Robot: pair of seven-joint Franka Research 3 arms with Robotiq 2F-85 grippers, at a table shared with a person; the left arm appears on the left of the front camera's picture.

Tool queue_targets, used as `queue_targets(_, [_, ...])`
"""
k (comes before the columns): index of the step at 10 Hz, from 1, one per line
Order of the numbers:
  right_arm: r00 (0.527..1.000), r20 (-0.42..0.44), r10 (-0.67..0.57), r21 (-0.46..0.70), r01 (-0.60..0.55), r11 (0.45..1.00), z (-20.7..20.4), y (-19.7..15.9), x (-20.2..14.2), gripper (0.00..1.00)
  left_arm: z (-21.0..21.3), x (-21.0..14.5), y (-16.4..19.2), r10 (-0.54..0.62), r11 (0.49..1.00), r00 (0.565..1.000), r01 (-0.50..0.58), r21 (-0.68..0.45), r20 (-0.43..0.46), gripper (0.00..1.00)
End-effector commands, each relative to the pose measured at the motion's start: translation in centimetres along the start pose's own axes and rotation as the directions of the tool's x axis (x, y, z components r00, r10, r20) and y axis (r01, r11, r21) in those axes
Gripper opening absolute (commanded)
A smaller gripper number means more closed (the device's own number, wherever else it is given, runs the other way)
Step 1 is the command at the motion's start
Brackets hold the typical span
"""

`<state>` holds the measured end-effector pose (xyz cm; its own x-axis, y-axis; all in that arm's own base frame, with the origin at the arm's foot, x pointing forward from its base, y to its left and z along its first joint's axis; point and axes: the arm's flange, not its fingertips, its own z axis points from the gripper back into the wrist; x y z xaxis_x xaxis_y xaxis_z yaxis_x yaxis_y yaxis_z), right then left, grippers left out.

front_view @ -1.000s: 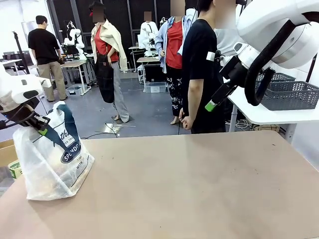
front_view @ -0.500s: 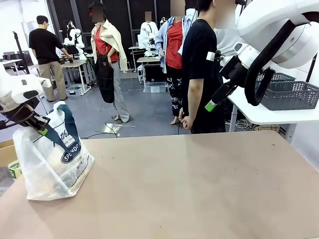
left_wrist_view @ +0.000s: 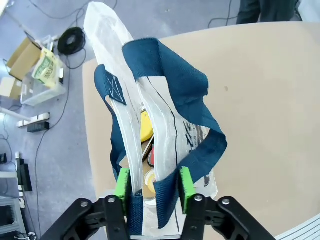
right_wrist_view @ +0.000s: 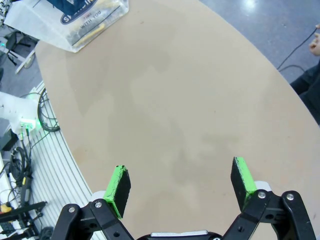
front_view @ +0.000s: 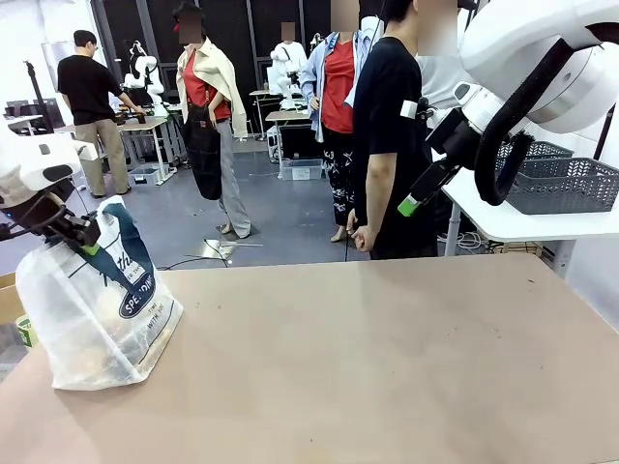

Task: Transfer purchased items from the store into the shopping bag.
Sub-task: Move the Reusable shopping bag to the right side of the table.

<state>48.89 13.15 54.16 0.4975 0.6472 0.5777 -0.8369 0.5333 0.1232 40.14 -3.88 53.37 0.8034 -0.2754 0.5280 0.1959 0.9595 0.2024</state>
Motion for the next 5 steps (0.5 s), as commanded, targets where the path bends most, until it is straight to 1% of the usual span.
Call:
queue_targets(1, [1.000, -0.018, -0.013, 0.001, 0.013, 1.000, 0.1, -0.1, 0.3, 1.00, 1.2, 0.7, 0.6, -0.009, 1.000, 1.000, 0.009, 0.015, -0.009, 1.00])
queue_targets(5, [1.000, -0.018, -0.013, 0.001, 0.013, 1.000, 0.1, -0.1, 0.3, 1.00, 4.2, 1.8, 1.3, -0.028, 0.999, 0.999, 0.027, 0.031, 0.031, 1.00])
